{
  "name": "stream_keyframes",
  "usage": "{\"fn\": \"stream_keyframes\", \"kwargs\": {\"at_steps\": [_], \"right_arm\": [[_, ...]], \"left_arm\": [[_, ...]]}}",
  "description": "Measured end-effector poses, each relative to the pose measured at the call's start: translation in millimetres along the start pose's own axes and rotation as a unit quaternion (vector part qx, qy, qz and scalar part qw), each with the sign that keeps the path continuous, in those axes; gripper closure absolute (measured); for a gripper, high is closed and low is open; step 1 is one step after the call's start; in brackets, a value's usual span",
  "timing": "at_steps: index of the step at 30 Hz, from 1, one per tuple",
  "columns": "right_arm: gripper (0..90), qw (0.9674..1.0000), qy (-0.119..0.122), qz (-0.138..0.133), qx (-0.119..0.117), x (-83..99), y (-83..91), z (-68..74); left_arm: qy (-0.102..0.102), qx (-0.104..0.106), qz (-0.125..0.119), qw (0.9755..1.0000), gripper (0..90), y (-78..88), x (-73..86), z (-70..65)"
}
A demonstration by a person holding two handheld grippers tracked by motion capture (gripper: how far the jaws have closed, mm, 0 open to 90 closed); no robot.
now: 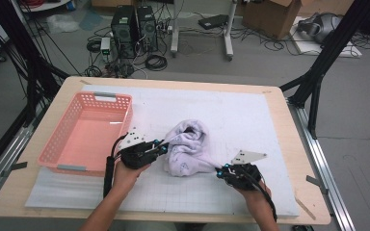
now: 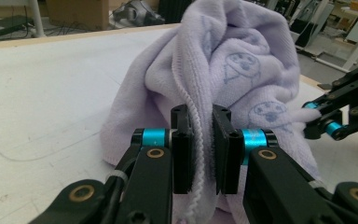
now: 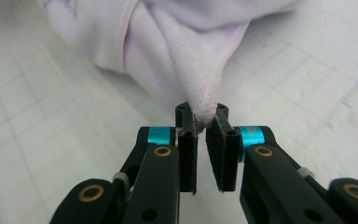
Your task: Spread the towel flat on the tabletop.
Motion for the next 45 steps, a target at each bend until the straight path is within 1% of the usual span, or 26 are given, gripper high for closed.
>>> {"fn": "stream_keyframes", "kwargs": {"at_steps": [2, 3, 4, 6, 7, 9, 12, 13, 14, 15, 19, 20, 21, 23, 25, 28, 30, 33, 36, 37, 39, 40, 41, 43, 44, 45], "right_arm": [[82.5, 0.9998, 0.000, 0.018, 0.006, 8.6, 5.8, 0.8], [82.5, 0.9998, 0.000, 0.018, 0.006, 8.6, 5.8, 0.8], [82.5, 0.9997, -0.005, 0.025, 0.006, 17.2, 11.3, 0.8], [82.1, 0.9995, -0.009, 0.027, 0.010, 20.8, 13.6, 0.3], [75.5, 0.9993, -0.011, 0.027, 0.024, 25.0, 16.7, -1.6], [63.3, 0.9986, -0.021, 0.016, 0.047, 23.6, 19.2, -3.5], [58.1, 0.9985, -0.024, -0.020, 0.045, 14.6, 23.3, -1.3], [58.1, 0.9985, -0.024, -0.020, 0.045, 14.6, 23.3, -1.3], [57.3, 0.9985, -0.023, -0.039, 0.030, 7.1, 22.0, 4.3], [57.1, 0.9986, -0.015, -0.045, 0.023, 2.9, 19.6, 7.1], [50.6, 0.9984, 0.005, -0.055, -0.013, -17.9, 3.1, 23.0], [50.6, 0.9984, 0.005, -0.055, -0.013, -17.9, 3.1, 23.0], [47.8, 0.9973, 0.015, -0.065, -0.030, -30.2, -6.9, 31.5], [47.8, 0.9971, 0.020, -0.064, -0.035, -35.9, -12.2, 34.7], [51.4, 0.9964, 0.018, -0.064, -0.054, -48.9, -29.1, 40.4], [74.5, 0.9956, 0.031, -0.052, -0.071, -55.3, -40.0, 45.3], [80.9, 0.9948, 0.033, -0.055, -0.079, -59.1, -37.9, 45.8], [82.1, 0.9929, 0.025, -0.081, -0.084, -64.5, -25.4, 40.5], [81.9, 0.9886, -0.002, -0.112, -0.100, -69.4, -9.7, 31.0], [81.9, 0.9883, -0.007, -0.118, -0.096, -70.7, -4.7, 28.2], [82.1, 0.9896, -0.005, -0.122, -0.076, -71.8, 4.4, 20.6], [82.1, 0.9896, -0.005, -0.122, -0.076, -71.8, 4.4, 20.6], [82.1, 0.9899, -0.017, -0.129, -0.055, -71.8, 12.9, 10.1], [82.1, 0.9897, -0.033, -0.136, -0.032, -72.0, 19.9, -3.4], [82.2, 0.9893, -0.042, -0.138, -0.021, -72.1, 22.9, -10.2], [82.2, 0.9893, -0.042, -0.138, -0.021, -72.1, 22.9, -10.2]], "left_arm": [[0.001, 0.011, 0.001, 0.9999, 79.3, -2.3, 0.2, -1.8], [0.001, 0.011, 0.001, 0.9999, 78.9, -2.3, 0.2, -1.8], [0.001, 0.014, 0.003, 0.9999, 78.9, -3.5, 0.5, -3.3], [-0.008, 0.016, 0.011, 0.9998, 78.5, -6.0, 1.8, -6.1], [-0.009, 0.018, 0.014, 0.9997, 78.4, -7.8, 2.7, -7.6], [-0.011, 0.014, 0.015, 0.9997, 78.5, -10.0, 3.5, -9.3], [-0.012, 0.009, 0.014, 0.9998, 78.9, -9.5, 3.7, -8.0], [-0.013, 0.008, 0.014, 0.9998, 78.9, -9.5, 3.8, -7.7], [-0.014, 0.007, 0.014, 0.9998, 79.8, -9.5, 3.7, -7.6], [-0.016, 0.006, 0.012, 0.9998, 80.2, -9.8, 3.5, -7.7], [-0.017, 0.004, 0.009, 0.9998, 81.0, -11.1, 3.2, -8.5], [-0.018, 0.002, 0.009, 0.9998, 81.0, -11.0, 3.1, -8.6], [-0.018, -0.001, 0.008, 0.9998, 81.1, -10.4, 3.0, -7.9], [-0.019, -0.003, 0.007, 0.9998, 81.1, -9.8, 2.7, -7.3], [-0.017, -0.005, 0.003, 0.9998, 81.1, -8.1, 2.3, -5.9], [-0.017, -0.007, 0.001, 0.9998, 81.1, -7.2, 2.1, -5.0], [-0.013, -0.009, -0.004, 0.9999, 81.1, -5.8, 1.5, -4.2], [-0.006, -0.011, -0.013, 0.9998, 81.0, -2.0, -0.4, -0.6], [-0.002, -0.019, -0.020, 0.9996, 81.1, 0.5, -1.8, 0.9], [-0.002, -0.019, -0.020, 0.9996, 81.6, 0.5, -1.8, 0.9], [0.003, -0.027, -0.025, 0.9993, 81.6, 2.4, -2.1, 3.9], [0.008, -0.028, -0.027, 0.9992, 81.6, 3.8, -1.9, 6.0], [0.009, -0.032, -0.029, 0.9990, 81.8, 4.9, -1.7, 7.7], [0.012, -0.039, -0.032, 0.9987, 82.3, 6.9, -1.7, 10.7], [0.011, -0.041, -0.031, 0.9986, 82.4, 6.9, -1.7, 10.9], [0.011, -0.041, -0.031, 0.9986, 82.5, 6.9, -1.7, 10.9]]}}
Point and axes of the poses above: each handheld gripper's, and its own axes: y roughly backward along the jaws, x roughly out of its underside, z roughly to its left, the point moved 4 cm from there along -y, roughly forward along the jaws, and after that the axes turned 11 degrees about z, right-handed, at the moved point
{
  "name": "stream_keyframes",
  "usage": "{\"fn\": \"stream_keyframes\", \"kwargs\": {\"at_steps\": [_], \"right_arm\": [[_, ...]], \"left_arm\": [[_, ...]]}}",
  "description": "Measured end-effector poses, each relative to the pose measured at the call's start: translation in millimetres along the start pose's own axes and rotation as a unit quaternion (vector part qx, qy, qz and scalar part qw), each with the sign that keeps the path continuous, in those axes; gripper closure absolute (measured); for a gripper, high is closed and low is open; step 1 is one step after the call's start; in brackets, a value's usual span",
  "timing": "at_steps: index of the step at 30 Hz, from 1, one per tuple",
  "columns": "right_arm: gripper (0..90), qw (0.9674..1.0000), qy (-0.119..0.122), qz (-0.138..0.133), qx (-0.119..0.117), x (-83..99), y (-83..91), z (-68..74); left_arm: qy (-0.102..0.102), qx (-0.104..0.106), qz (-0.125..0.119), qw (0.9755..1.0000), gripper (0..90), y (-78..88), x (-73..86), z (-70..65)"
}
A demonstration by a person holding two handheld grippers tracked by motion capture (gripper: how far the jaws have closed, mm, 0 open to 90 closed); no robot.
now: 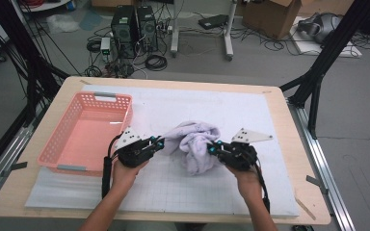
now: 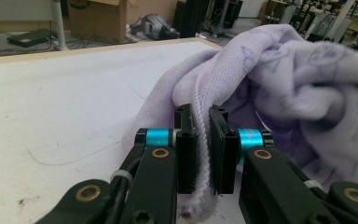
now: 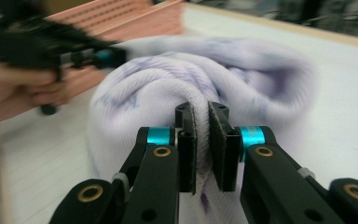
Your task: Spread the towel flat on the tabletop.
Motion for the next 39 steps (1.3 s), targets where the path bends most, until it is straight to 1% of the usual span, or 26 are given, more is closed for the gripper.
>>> {"fn": "stream_keyframes", "kwargs": {"at_steps": [1, 2, 3, 4, 5, 7, 8, 9, 12, 13, 14, 17, 19, 22, 23, 25, 26, 28, 30, 31, 33, 34, 36, 37, 38, 39], "right_arm": [[82.1, 0.9995, -0.011, -0.009, 0.028, -3.0, 6.3, -12.7], [82.1, 0.9989, -0.018, -0.013, 0.042, -4.1, 9.7, -18.6], [82.1, 0.9989, -0.018, -0.013, 0.042, -4.1, 9.7, -18.6], [82.1, 0.9980, -0.027, -0.019, 0.055, -4.9, 13.3, -25.0], [82.1, 0.9953, -0.049, -0.034, 0.077, -5.6, 21.5, -36.4], [82.0, 0.9915, -0.063, -0.044, 0.105, -4.8, 29.9, -47.6], [82.0, 0.9915, -0.063, -0.044, 0.105, -4.8, 29.9, -47.6], [82.1, 0.9867, -0.074, -0.036, 0.140, -1.0, 36.9, -58.1], [81.4, 0.9781, -0.083, -0.012, 0.191, 8.6, 45.7, -73.9], [81.4, 0.9781, -0.083, -0.012, 0.191, 8.6, 45.7, -73.9], [79.7, 0.9722, -0.083, 0.015, 0.218, 16.6, 48.5, -82.3], [71.9, 0.9698, -0.084, 0.031, 0.227, 25.7, 50.0, -85.8], [64.1, 0.9714, -0.079, 0.027, 0.222, 27.9, 51.3, -82.1], [53.8, 0.9767, -0.060, 0.009, 0.206, 26.3, 55.6, -72.4], [53.8, 0.9767, -0.060, 0.009, 0.206, 26.3, 55.6, -72.4], [45.3, 0.9829, -0.045, 0.003, 0.179, 21.6, 55.6, -66.2], [40.1, 0.9867, -0.031, 0.019, 0.158, 16.4, 49.9, -62.6], [34.6, 0.9898, -0.017, 0.025, 0.139, 12.1, 40.9, -61.5], [32.7, 0.9905, -0.013, 0.028, 0.134, 10.3, 35.3, -61.6], [31.2, 0.9916, 0.003, 0.037, 0.124, 6.8, 22.3, -61.9], [28.9, 0.9924, 0.012, 0.042, 0.116, 1.4, 9.3, -62.3], [28.4, 0.9926, 0.019, 0.043, 0.112, -2.3, 2.6, -64.0], [26.9, 0.9937, 0.024, 0.048, 0.098, -9.5, -10.9, -67.2], [26.9, 0.9937, 0.024, 0.048, 0.098, -9.5, -10.9, -67.2], [25.8, 0.9937, 0.030, 0.063, 0.087, -16.2, -25.2, -70.4], [25.2, 0.9935, 0.036, 0.072, 0.081, -19.9, -32.5, -72.3]], "left_arm": [[0.000, -0.002, 0.001, 1.0000, 82.5, -0.2, 0.1, -0.1], [0.000, -0.006, 0.001, 1.0000, 82.6, -0.3, 0.2, 0.8], [0.000, -0.006, 0.001, 1.0000, 82.6, -0.3, 0.2, 0.8], [0.001, -0.010, 0.001, 0.9999, 82.6, 0.1, 0.3, 1.7], [0.003, -0.013, 0.000, 0.9999, 82.7, 0.4, 0.2, 2.9], [0.007, -0.016, -0.001, 0.9998, 82.7, 1.6, 0.2, 5.2], [0.008, -0.018, -0.001, 0.9998, 82.7, 2.1, 0.3, 5.9], [0.008, -0.019, -0.002, 0.9998, 82.7, 2.3, 0.3, 6.3], [0.007, -0.020, -0.002, 0.9998, 82.7, 2.1, 0.2, 6.2], [0.007, -0.020, -0.002, 0.9998, 82.7, 1.8, 0.2, 6.2], [0.007, -0.020, -0.001, 0.9998, 82.6, 1.3, 0.4, 6.2], [0.007, -0.019, 0.000, 0.9998, 82.6, -0.3, 0.6, 5.7], [0.007, -0.020, 0.001, 0.9998, 82.6, -0.2, 0.6, 5.6], [0.006, -0.021, -0.002, 0.9998, 82.7, -0.5, 0.2, 6.1], [0.007, -0.021, -0.002, 0.9997, 82.7, -1.2, -0.5, 6.2], [0.005, -0.023, -0.001, 0.9997, 82.8, -4.1, -4.2, 6.9], [0.007, -0.024, -0.001, 0.9997, 82.8, -5.8, -6.8, 7.2], [0.014, -0.018, -0.005, 0.9997, 82.8, -10.4, -12.9, 7.3], [0.014, -0.020, 0.007, 0.9997, 82.8, -17.9, -20.5, 9.2], [0.014, -0.023, 0.010, 0.9996, 82.8, -22.0, -25.2, 10.9], [0.016, -0.029, 0.016, 0.9993, 82.8, -30.7, -35.7, 14.8], [0.017, -0.036, 0.020, 0.9990, 82.8, -39.9, -46.5, 18.8], [0.016, -0.039, 0.020, 0.9989, 82.8, -44.5, -51.7, 20.4], [0.015, -0.040, 0.020, 0.9989, 82.8, -48.9, -56.7, 21.8], [0.009, -0.042, 0.012, 0.9990, 82.8, -56.7, -65.4, 23.0], [0.004, -0.043, 0.012, 0.9990, 82.7, -60.2, -69.3, 23.6]]}}
Point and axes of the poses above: each handheld gripper's, and its own axes: y roughly backward along the jaws, x roughly out of its underside, z roughly to its left, the point moved 4 cm from there along -y, roughly forward along the jaws, and after that the axes turned 11 degrees about z, right-handed, at the moved point
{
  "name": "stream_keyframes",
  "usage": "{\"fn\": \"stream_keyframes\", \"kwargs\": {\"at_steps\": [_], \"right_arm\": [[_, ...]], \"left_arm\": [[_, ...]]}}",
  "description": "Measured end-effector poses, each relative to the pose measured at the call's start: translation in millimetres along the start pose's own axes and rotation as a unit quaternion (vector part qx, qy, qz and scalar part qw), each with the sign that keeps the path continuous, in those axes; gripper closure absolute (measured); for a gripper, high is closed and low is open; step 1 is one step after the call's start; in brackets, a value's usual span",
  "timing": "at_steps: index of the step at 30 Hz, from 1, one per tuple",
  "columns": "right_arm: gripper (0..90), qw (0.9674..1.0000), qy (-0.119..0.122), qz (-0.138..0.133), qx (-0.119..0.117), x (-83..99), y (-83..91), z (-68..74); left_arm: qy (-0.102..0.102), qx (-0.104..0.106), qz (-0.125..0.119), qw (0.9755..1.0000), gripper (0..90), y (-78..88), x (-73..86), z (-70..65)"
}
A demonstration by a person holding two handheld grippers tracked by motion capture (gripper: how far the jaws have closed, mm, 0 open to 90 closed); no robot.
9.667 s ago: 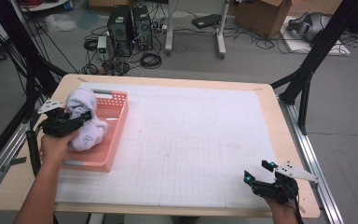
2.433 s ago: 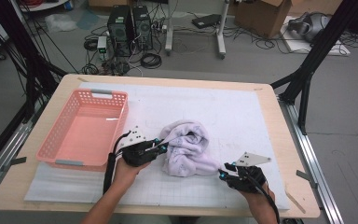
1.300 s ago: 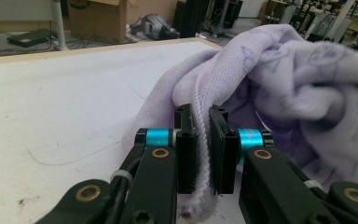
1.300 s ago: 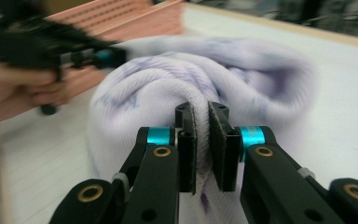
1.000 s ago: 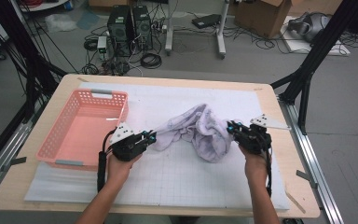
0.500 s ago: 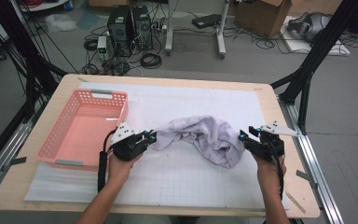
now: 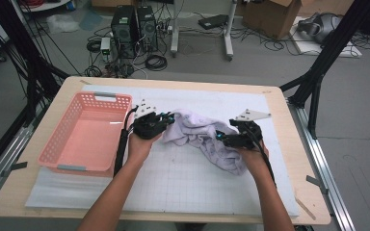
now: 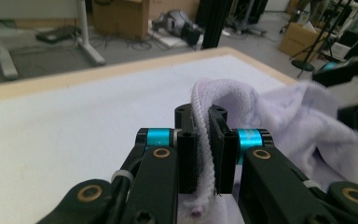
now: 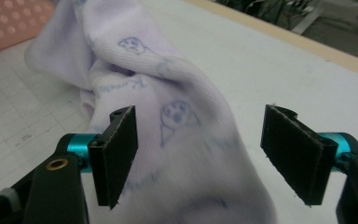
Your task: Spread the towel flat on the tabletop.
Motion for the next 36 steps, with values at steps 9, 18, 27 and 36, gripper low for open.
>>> {"fn": "stream_keyframes", "kwargs": {"at_steps": [9, 18, 27, 36], "right_arm": [[73.7, 0.9945, 0.041, 0.075, -0.061, -18.4, -34.7, -2.2], [80.2, 0.9954, -0.070, -0.005, 0.066, -25.1, -17.7, -48.7], [70.0, 0.9708, -0.170, -0.011, 0.169, -6.3, 2.3, -87.2], [53.6, 0.9773, -0.148, -0.064, 0.138, 3.9, 41.5, -73.7]], "left_arm": [[-0.010, -0.014, 0.019, 0.9997, 82.2, -20.6, -10.8, 11.3], [0.032, -0.009, 0.048, 0.9983, 43.7, -26.2, -3.9, 15.3], [-0.031, 0.072, 0.083, 0.9934, 46.5, -43.7, 3.3, -27.8], [-0.048, 0.095, 0.131, 0.9856, 38.2, -80.2, 25.0, -54.8]]}}
Point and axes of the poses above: each handheld gripper's, and its own axes: y roughly backward along the jaws, x roughly out of its underside, z roughly to its left, the point moved 4 cm from there along -y, roughly forward along the jaws, and after that the axes turned 11 degrees about z, right-handed, at the moved point
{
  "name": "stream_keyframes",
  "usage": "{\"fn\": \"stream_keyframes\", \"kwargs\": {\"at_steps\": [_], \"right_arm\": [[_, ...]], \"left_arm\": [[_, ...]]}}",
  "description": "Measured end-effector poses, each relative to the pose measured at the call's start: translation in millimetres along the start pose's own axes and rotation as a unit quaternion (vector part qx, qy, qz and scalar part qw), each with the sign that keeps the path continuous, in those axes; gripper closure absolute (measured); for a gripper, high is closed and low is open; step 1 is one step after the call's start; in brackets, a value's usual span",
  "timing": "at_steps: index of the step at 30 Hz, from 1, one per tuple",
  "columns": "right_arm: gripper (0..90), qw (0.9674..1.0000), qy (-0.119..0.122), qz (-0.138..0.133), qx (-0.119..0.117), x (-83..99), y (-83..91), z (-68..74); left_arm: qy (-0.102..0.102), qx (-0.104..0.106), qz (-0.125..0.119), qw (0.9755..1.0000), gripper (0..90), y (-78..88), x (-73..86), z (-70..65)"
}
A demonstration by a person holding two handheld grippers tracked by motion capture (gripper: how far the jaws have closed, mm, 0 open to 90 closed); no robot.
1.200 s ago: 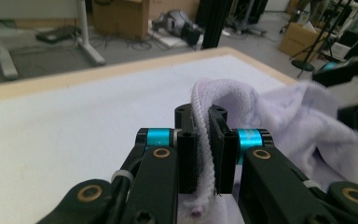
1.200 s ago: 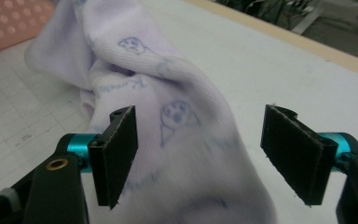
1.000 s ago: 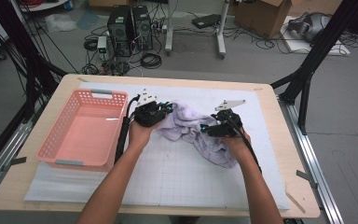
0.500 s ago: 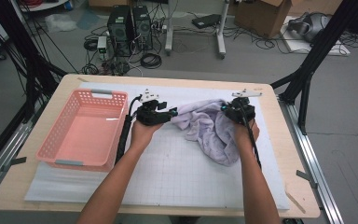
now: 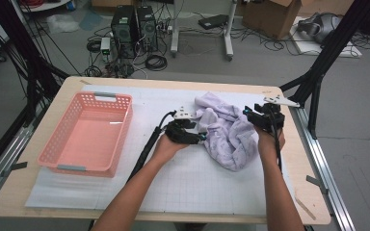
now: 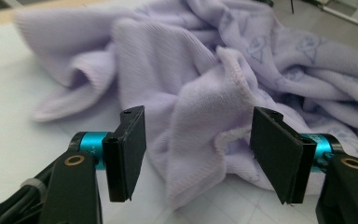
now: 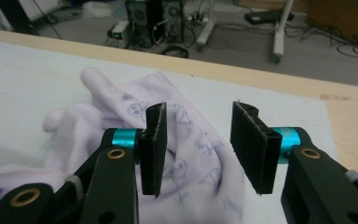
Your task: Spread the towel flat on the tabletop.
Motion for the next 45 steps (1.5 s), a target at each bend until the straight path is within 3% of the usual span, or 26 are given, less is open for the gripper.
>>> {"fn": "stream_keyframes", "kwargs": {"at_steps": [1, 3, 4, 5, 7, 8, 10, 11, 12, 15, 17, 18, 19, 21, 22, 24, 27, 29, 31, 32, 34, 36, 40, 41, 45], "right_arm": [[53.6, 1.0000, 0.000, 0.000, 0.000, 0.0, 0.0, 0.0], [50.7, 0.9999, 0.012, 0.004, -0.003, 15.7, 14.4, -2.9], [50.7, 0.9999, 0.012, 0.004, -0.003, 15.7, 14.4, -2.9], [49.1, 0.9999, 0.002, 0.010, -0.014, 31.2, 23.4, -5.9], [50.0, 0.9999, 0.001, 0.005, -0.016, 40.0, 28.2, -7.2], [50.1, 0.9998, 0.001, 0.007, -0.016, 58.1, 36.9, -10.3], [50.1, 0.9998, -0.001, 0.008, -0.017, 66.8, 40.8, -12.6], [50.1, 0.9993, -0.017, 0.007, -0.033, 83.4, 47.9, -16.5], [49.0, 0.9992, -0.019, 0.007, -0.036, 90.8, 50.7, -18.1], [48.9, 0.9990, -0.005, 0.024, -0.037, 106.4, 55.6, -20.6], [48.7, 0.9990, -0.004, 0.025, -0.038, 107.6, 59.2, -22.5], [48.7, 0.9991, -0.005, 0.021, -0.037, 107.4, 61.7, -23.4], [48.7, 0.9991, -0.005, 0.021, -0.037, 107.4, 61.7, -23.4], [48.8, 0.9991, -0.012, 0.012, -0.039, 108.1, 67.0, -23.4], [48.9, 0.9992, -0.009, 0.011, -0.037, 108.8, 67.7, -23.4], [48.9, 0.9992, -0.010, 0.013, -0.035, 110.2, 69.6, -23.7], [48.9, 0.9993, -0.013, 0.011, -0.034, 111.0, 70.3, -25.7], [48.9, 0.9992, -0.014, 0.011, -0.035, 112.0, 69.4, -26.9], [48.8, 0.9991, -0.014, 0.013, -0.037, 112.0, 68.0, -25.6], [48.8, 0.9992, -0.010, 0.013, -0.037, 111.8, 67.2, -25.8], [48.6, 0.9991, -0.010, 0.014, -0.039, 111.9, 66.5, -25.4], [48.5, 0.9991, -0.010, 0.014, -0.038, 112.7, 66.0, -26.1], [48.4, 0.9991, -0.017, 0.016, -0.035, 114.9, 66.2, -28.6], [48.5, 0.9991, -0.018, 0.014, -0.036, 115.3, 66.7, -29.2], [48.7, 0.9991, -0.019, 0.012, -0.037, 115.7, 69.9, -29.6]], "left_arm": [[-0.003, 0.002, 0.007, 1.0000, 38.2, -4.3, 0.9, -2.1], [-0.005, -0.001, 0.026, 0.9996, 71.0, -10.6, 3.6, -5.6], [-0.005, -0.004, 0.033, 0.9994, 71.0, -11.9, 5.2, -6.6], [-0.003, -0.001, 0.035, 0.9994, 82.3, -12.3, 6.2, -7.5], [-0.007, -0.002, 0.036, 0.9993, 83.1, -7.6, 8.1, -10.0], [-0.006, 0.000, 0.023, 0.9997, 83.6, -1.7, 10.2, -11.0], [0.004, 0.008, 0.010, 0.9999, 83.6, 12.1, 17.2, -12.3], [0.002, 0.011, 0.012, 0.9999, 83.6, 20.1, 22.2, -12.7], [0.002, 0.010, 0.007, 0.9999, 83.6, 28.6, 27.9, -14.7], [-0.009, 0.016, -0.004, 0.9998, 83.6, 55.4, 49.1, -26.1], [-0.021, 0.012, 0.001, 0.9997, 83.6, 71.0, 63.4, -31.4], [-0.014, 0.012, -0.011, 0.9998, 83.6, 86.4, 75.9, -33.6], [-0.014, 0.012, -0.011, 0.9998, 83.6, 86.4, 75.9, -33.6], [-0.013, 0.012, -0.006, 0.9998, 83.6, 105.6, 94.6, -35.5], [-0.013, 0.012, -0.006, 0.9998, 83.6, 105.6, 94.6, -35.5], [-0.019, 0.006, 0.003, 0.9998, 83.6, 119.0, 109.2, -37.5], [-0.019, 0.002, 0.007, 0.9998, 82.8, 125.1, 113.7, -37.2], [-0.013, -0.006, -0.002, 0.9999, 60.0, 129.1, 110.7, -36.8], [-0.007, -0.009, -0.016, 0.9998, 46.0, 131.3, 100.3, -37.1], [-0.021, -0.017, -0.025, 0.9993, 43.2, 129.5, 86.1, -39.6], [-0.028, -0.018, -0.026, 0.9991, 40.0, 126.0, 78.3, -42.0], [-0.047, -0.008, -0.021, 0.9986, 41.1, 114.0, 62.8, -49.8], [-0.096, 0.017, 0.022, 0.9950, 41.9, 71.3, 36.8, -72.1], [-0.109, 0.018, 0.036, 0.9933, 41.9, 58.9, 32.5, -76.5], [-0.122, 0.002, 0.095, 0.9880, 43.1, 16.0, 26.3, -81.9]]}}
Point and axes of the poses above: each handheld gripper's, and its own axes: y roughly backward along the jaws, x roughly out of its underside, z roughly to its left, the point moved 4 cm from there along -y, roughly forward along the jaws, and after that the axes turned 11 degrees about z, right-handed, at the moved point
